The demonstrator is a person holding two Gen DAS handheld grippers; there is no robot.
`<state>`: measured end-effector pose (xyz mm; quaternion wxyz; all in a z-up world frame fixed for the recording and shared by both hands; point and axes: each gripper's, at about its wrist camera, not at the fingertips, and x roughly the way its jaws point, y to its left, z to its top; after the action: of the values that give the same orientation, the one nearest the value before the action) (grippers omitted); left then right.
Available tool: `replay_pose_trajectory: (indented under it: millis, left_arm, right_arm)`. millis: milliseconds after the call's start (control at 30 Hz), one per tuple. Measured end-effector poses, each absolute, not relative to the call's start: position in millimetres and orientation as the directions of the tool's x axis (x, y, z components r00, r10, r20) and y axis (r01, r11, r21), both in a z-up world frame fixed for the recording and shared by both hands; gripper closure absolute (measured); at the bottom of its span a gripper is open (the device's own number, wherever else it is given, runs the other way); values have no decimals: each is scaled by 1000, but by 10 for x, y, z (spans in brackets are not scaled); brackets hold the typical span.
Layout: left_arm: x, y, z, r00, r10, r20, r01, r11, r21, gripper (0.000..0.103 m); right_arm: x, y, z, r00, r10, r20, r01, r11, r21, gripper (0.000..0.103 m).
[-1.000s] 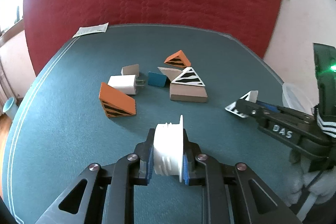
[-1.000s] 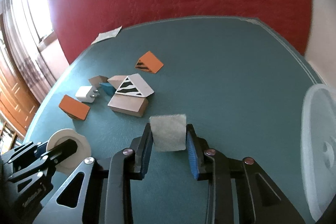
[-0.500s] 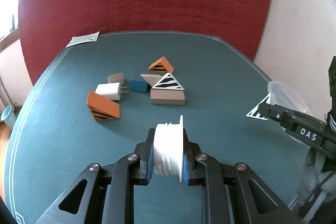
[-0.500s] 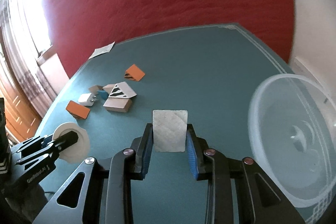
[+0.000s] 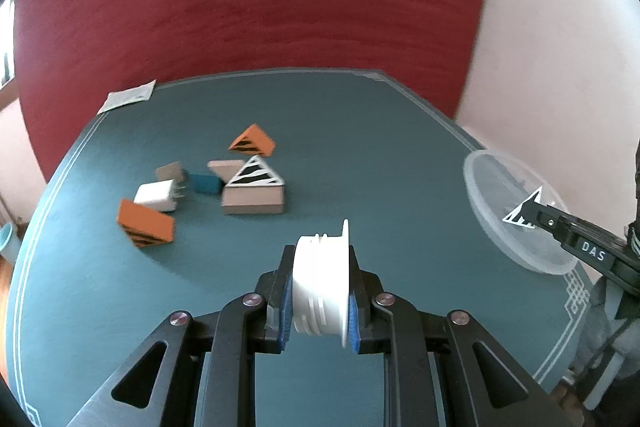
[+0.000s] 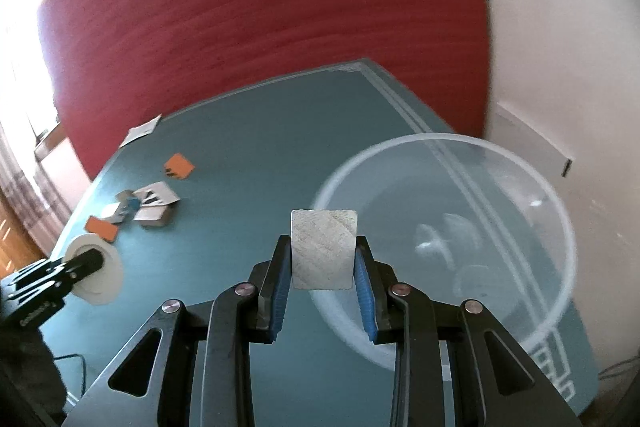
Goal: Organize rigid objects
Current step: 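Carry both objects to the clear bin while the right tool drops the striped block inside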
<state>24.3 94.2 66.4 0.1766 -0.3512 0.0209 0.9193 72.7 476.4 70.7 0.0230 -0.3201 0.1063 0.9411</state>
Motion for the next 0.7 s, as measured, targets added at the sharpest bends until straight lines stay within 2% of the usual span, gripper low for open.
replay_pose_trajectory:
  millis: [433,700]
  left_arm:
    - [295,1643,825,-673,363,-644,-448,-893,-36,81]
    - [299,2175,872,-635,425,-645,-534,-845,-30,81]
  right_arm:
    - [886,5468,563,-777,92,-623,-261,-947,185,72]
    - [957,5683,544,-780,102,-617,-293,-932,215,72]
